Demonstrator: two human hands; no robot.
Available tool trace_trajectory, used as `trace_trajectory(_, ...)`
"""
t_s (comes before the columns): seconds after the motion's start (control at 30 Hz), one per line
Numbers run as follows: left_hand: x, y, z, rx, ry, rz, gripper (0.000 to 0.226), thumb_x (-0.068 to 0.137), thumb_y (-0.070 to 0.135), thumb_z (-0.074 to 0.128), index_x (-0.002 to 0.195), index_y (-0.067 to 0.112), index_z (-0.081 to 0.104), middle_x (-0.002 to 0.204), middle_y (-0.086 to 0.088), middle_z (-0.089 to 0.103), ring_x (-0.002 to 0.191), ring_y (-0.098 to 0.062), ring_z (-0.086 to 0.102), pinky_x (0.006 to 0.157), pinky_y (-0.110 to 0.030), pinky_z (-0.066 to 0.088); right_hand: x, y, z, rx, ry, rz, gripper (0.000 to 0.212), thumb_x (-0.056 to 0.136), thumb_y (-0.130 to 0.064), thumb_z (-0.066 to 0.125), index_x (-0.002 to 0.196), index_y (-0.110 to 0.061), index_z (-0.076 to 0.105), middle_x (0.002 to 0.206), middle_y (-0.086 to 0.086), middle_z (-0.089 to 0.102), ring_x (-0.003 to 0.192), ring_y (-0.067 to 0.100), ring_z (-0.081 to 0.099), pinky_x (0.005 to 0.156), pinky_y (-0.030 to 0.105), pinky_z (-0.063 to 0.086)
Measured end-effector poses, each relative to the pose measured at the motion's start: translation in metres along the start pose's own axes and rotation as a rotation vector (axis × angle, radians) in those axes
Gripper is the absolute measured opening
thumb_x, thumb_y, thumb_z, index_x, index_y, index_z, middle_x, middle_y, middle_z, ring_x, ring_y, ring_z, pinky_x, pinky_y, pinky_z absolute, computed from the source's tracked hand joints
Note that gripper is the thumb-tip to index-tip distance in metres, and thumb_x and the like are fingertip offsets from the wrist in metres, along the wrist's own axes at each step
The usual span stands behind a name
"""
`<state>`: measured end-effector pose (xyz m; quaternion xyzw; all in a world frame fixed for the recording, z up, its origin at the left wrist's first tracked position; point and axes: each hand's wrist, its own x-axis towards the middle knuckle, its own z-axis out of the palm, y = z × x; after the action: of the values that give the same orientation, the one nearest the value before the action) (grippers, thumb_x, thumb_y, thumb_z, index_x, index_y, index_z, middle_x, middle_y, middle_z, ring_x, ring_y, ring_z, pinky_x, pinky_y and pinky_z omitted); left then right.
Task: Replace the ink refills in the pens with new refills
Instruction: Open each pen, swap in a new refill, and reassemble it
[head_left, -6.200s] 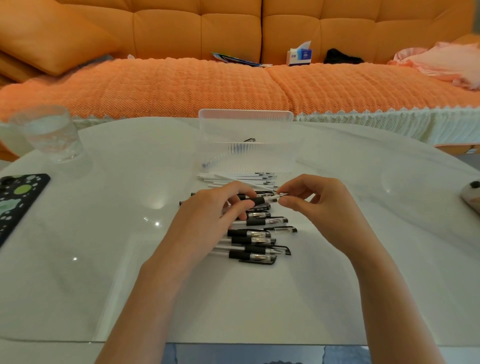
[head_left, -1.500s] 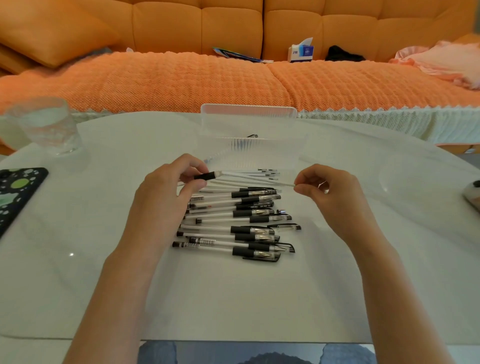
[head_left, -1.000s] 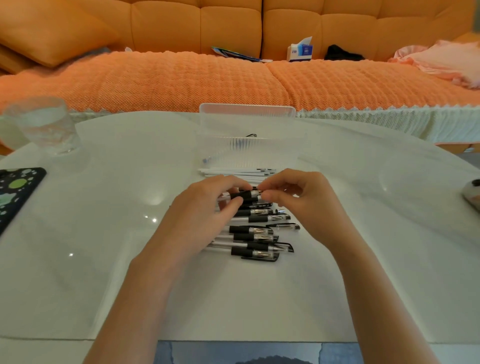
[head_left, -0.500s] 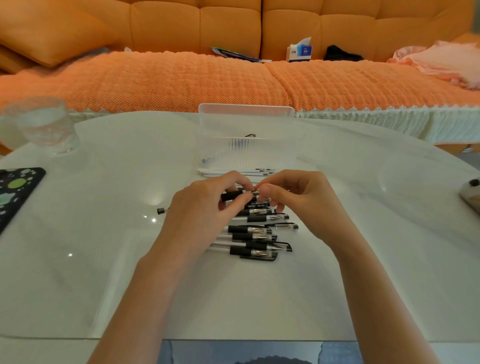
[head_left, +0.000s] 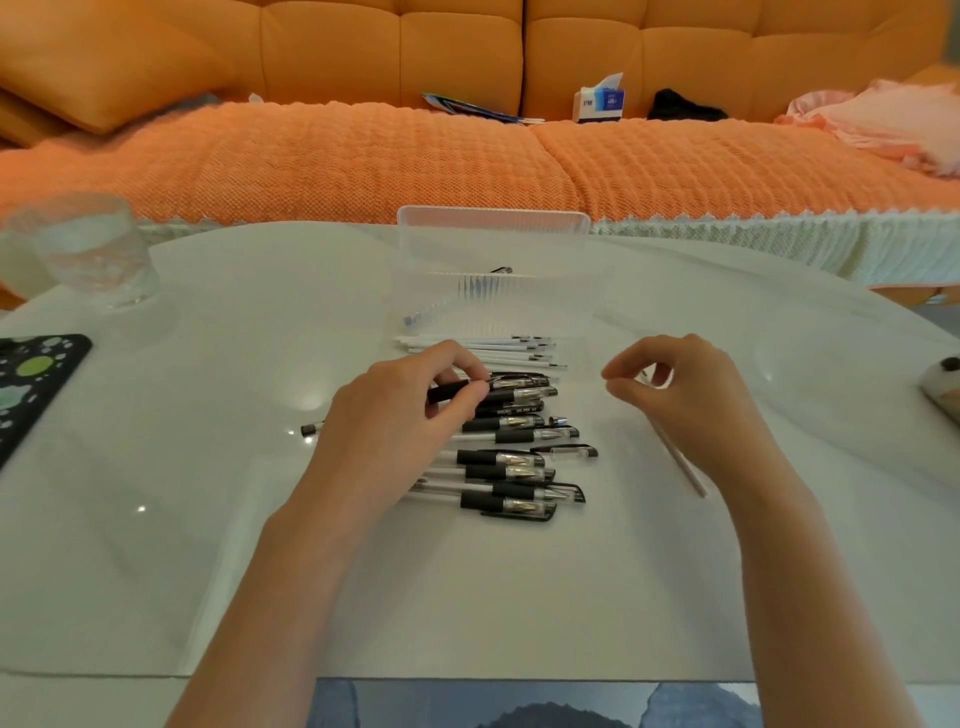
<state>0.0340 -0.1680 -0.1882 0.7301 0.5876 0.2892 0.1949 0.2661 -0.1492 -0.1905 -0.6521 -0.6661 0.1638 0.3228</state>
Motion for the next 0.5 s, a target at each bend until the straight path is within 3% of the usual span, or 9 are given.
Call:
trace_trajectory(0.3,0.000,0.002,0.002,-0.007,-0.046,-0.017,0.005,0.088,0.046,0.054,0.090,0.043,0.058,0.085,0.020,0.061,0.070,0.001,0.053,0.060,-0.017,0.035,0.007,0.014,0.007,-0.130,-0.111,0.050,0.011,0.083,-0.011,0.068,0.086,-0.020,0.074,0.082,-0.004,0.059,0.083,0.003,0.024,0.071,-0.004,0.026)
trace_trajectory(0.5,0.000,0.002,0.002,-0.010,-0.060,-0.023,0.006,0.089,0.046,0.054,0.091,0.044,0.059,0.086,0.020,0.061,0.077,-0.001,0.056,0.062,-0.017,0.038,0.006,0.012,0.006,-0.137,-0.126,0.044,0.015,0.086,-0.013,0.066,0.096,-0.020,0.073,0.088,-0.005,0.056,0.090,0.005,0.024,0.067,0.012,0.025)
